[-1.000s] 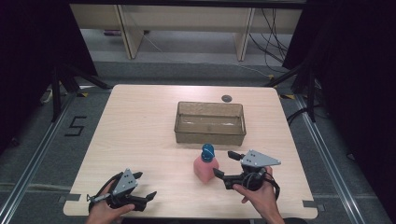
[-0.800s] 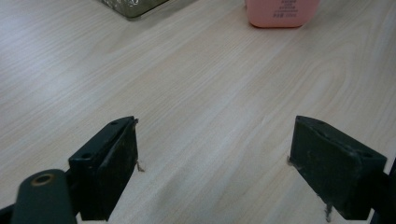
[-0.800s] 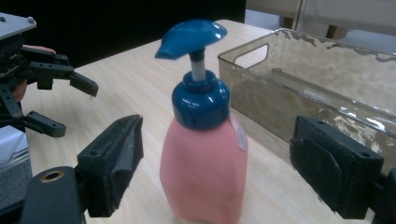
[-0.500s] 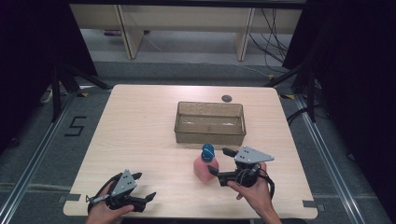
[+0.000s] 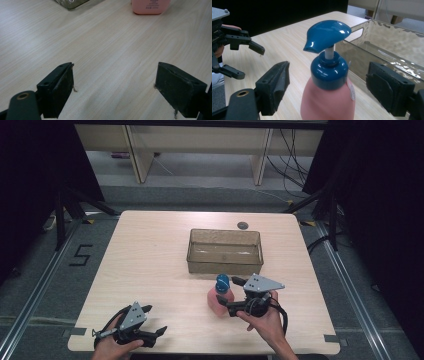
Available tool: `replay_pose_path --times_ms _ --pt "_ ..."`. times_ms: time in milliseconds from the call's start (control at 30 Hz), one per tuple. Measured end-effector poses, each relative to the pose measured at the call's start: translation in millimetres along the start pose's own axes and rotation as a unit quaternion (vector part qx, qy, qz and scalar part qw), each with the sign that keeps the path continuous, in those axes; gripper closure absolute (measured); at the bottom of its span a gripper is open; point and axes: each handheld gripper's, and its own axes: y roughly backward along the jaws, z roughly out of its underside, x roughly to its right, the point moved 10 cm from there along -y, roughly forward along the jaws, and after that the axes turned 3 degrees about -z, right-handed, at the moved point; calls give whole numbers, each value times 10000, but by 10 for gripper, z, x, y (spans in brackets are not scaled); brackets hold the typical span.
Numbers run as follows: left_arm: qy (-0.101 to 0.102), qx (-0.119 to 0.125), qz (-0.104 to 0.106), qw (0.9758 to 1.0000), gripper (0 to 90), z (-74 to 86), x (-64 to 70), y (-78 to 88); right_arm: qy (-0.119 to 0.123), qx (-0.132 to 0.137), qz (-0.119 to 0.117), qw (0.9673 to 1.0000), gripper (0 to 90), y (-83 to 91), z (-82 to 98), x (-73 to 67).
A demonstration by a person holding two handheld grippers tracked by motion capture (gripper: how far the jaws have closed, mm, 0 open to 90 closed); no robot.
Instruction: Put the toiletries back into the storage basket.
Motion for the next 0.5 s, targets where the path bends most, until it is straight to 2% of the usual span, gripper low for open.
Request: replay_pose_path --times_ms 33,67,100,133,200,267,300,333,400,433,467,500 --pt "-11 2 15 10000 149 -2 1 1 51 13 37 10000 206 -9 -6 15" --pt "-5 -15 37 10000 149 5 7 2 -49 -52 1 10000 214 -19 10 -4" --pt "-5 -15 37 10000 149 5 7 2 -49 -52 1 10000 214 -19 10 -4" --pt "6 -6 26 10000 149 9 8 2 29 -51 23 10000 222 -35 7 16" --pt "4 -15 40 10000 149 2 8 3 5 -32 -4 10000 232 -52 3 19" --pt "-83 -46 29 10000 149 9 3 6 -26 -34 -6 10000 236 -67 5 24" --pt "-83 -46 29 10000 149 9 3 6 54 11 6 10000 240 -76 -4 43" --pt "8 -14 23 10000 149 8 14 0 21 40 4 10000 250 -84 -9 43" --pt "-6 4 19 10000 149 -3 4 -2 -35 36 8 10000 265 -94 -8 41" --pt "-32 -7 9 10000 149 -2 2 0 53 7 2 10000 275 -96 -7 51" --pt "-13 -6 34 10000 149 4 13 -2 19 -12 -18 10000 282 -105 0 43" --pt "-89 -83 14 9999 149 21 3 8 34 -20 -17 10000 285 -114 3 50"
